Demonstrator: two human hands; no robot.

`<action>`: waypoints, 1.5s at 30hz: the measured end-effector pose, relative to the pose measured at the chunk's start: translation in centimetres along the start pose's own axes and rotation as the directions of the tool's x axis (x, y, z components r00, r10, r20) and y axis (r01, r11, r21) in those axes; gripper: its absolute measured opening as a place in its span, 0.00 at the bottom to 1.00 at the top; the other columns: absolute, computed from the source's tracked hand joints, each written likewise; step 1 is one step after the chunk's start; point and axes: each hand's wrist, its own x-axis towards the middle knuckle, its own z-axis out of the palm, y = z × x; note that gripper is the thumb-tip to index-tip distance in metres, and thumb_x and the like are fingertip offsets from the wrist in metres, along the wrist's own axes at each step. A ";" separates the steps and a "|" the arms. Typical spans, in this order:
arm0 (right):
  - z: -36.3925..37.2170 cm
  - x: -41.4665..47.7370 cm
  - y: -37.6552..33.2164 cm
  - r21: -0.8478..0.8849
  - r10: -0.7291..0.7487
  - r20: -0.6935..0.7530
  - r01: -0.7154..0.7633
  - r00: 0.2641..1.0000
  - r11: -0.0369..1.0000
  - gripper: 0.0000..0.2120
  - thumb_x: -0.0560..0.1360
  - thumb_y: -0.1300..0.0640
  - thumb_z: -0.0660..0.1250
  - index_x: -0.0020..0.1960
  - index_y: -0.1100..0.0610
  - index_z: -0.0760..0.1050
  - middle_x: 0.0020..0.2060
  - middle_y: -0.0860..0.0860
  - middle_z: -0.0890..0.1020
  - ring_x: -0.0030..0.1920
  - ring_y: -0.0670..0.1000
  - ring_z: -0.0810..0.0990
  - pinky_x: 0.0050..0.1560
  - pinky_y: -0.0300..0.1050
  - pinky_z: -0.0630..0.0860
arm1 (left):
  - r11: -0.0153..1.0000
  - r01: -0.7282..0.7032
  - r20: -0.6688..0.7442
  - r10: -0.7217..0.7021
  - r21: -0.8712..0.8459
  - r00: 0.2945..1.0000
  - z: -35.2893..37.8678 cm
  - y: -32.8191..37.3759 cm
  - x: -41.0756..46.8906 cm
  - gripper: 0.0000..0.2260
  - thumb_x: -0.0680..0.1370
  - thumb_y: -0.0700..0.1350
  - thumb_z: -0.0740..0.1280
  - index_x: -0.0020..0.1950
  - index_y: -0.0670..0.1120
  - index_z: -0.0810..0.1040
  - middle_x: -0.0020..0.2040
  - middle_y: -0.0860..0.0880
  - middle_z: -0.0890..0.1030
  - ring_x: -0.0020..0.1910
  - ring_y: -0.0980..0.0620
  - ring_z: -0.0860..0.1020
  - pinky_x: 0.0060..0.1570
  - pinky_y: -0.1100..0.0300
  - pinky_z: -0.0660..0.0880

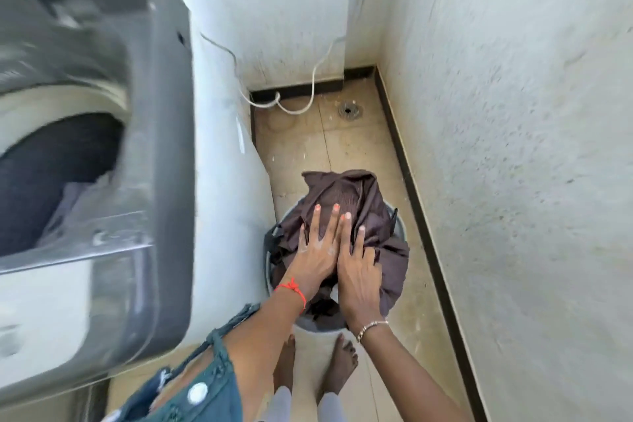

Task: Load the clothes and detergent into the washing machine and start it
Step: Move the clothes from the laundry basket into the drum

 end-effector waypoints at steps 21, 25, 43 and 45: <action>-31.0 -3.7 -17.8 -0.123 -0.343 -0.541 0.331 0.768 0.935 0.39 0.72 0.66 0.49 0.72 0.50 0.29 0.68 0.64 0.68 0.49 0.61 0.75 0.37 0.53 0.76 | 0.963 0.235 -0.568 -0.121 0.130 0.814 -33.6 -14.1 -2.0 0.30 0.78 0.42 0.47 0.74 0.36 0.34 0.76 0.43 0.59 0.73 0.37 0.59 0.57 0.49 0.77; -34.8 -5.8 -23.0 -0.179 -0.378 -0.600 0.342 0.705 0.923 0.38 0.75 0.67 0.51 0.70 0.51 0.27 0.70 0.63 0.65 0.54 0.60 0.73 0.38 0.52 0.72 | 0.949 0.236 -0.643 -0.049 0.207 0.764 -38.4 -18.4 -4.6 0.26 0.78 0.40 0.45 0.76 0.40 0.49 0.76 0.42 0.59 0.73 0.36 0.59 0.56 0.50 0.78; -30.8 -7.5 -42.8 -0.173 -0.494 -0.612 0.505 0.618 0.846 0.40 0.74 0.68 0.57 0.76 0.53 0.36 0.64 0.61 0.72 0.53 0.61 0.75 0.36 0.49 0.67 | 0.830 0.477 -0.685 -0.170 0.288 0.709 -39.1 -36.3 -14.7 0.25 0.77 0.39 0.42 0.76 0.39 0.51 0.76 0.44 0.61 0.73 0.40 0.61 0.60 0.51 0.75; -27.7 -6.4 -43.6 -0.146 -0.515 -0.571 0.538 0.640 0.830 0.39 0.74 0.68 0.58 0.76 0.53 0.38 0.64 0.61 0.73 0.52 0.62 0.75 0.36 0.50 0.70 | 0.831 0.482 -0.626 -0.224 0.278 0.747 -36.0 -37.5 -14.8 0.25 0.77 0.39 0.42 0.75 0.38 0.50 0.75 0.44 0.61 0.73 0.39 0.61 0.60 0.50 0.75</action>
